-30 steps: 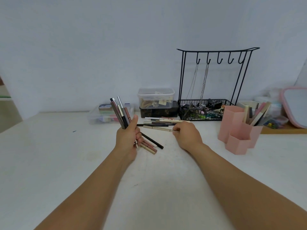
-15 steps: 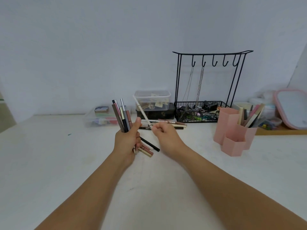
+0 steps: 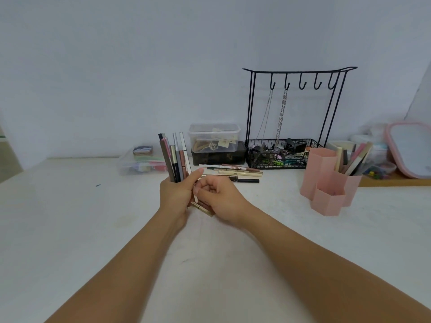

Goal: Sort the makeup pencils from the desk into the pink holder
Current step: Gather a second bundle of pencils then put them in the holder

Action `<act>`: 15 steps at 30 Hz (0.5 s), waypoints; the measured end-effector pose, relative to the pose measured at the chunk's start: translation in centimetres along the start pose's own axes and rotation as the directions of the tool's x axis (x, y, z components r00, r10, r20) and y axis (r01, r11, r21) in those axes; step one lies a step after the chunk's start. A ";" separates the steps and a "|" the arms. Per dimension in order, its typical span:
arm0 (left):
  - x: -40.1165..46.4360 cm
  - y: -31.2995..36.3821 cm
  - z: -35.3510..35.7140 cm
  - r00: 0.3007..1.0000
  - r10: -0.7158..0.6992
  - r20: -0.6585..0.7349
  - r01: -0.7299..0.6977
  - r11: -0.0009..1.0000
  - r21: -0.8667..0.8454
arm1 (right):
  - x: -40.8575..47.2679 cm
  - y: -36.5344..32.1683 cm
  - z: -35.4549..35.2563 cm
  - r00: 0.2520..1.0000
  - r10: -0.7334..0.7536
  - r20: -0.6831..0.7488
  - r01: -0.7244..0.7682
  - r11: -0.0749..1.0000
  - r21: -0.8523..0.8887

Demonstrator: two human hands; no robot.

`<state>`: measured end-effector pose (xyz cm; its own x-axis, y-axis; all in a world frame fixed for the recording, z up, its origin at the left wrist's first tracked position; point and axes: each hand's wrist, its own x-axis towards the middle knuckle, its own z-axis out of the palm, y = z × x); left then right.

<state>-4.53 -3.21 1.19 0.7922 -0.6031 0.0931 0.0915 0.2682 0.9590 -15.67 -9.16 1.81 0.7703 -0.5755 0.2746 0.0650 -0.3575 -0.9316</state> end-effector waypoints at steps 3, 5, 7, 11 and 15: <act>0.3 0.0 -0.1 0.999 -0.011 -0.039 0.013 0.998 0.054 | 0.0 0.4 0.0 1.000 -0.017 -0.005 0.017 0.999 -0.037; 0.4 -0.2 -0.1 0.998 -0.024 -0.052 0.026 0.999 0.038 | 0.0 0.5 0.0 1.000 -0.009 -0.012 0.008 0.999 -0.044; 0.5 -0.2 0.0 0.998 -0.043 -0.036 0.044 0.999 0.027 | 0.2 0.7 -0.1 0.996 -0.022 -0.083 0.017 0.998 -0.066; 0.7 -0.2 0.0 0.998 -0.056 0.005 0.056 0.998 -0.010 | 0.6 1.5 -3.3 0.913 -0.172 -0.370 -0.058 0.842 -0.536; 0.8 -0.1 0.0 0.997 -0.071 0.021 0.072 0.996 -0.049 | 0.5 2.7 -7.5 0.941 0.007 -0.339 -0.267 0.631 -0.729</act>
<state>-3.91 -3.68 1.12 0.7707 -0.6365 0.0300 0.1778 0.2600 0.9491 -19.86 -15.94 1.18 0.5097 -0.7933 0.3329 -0.6271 -0.6075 -0.4875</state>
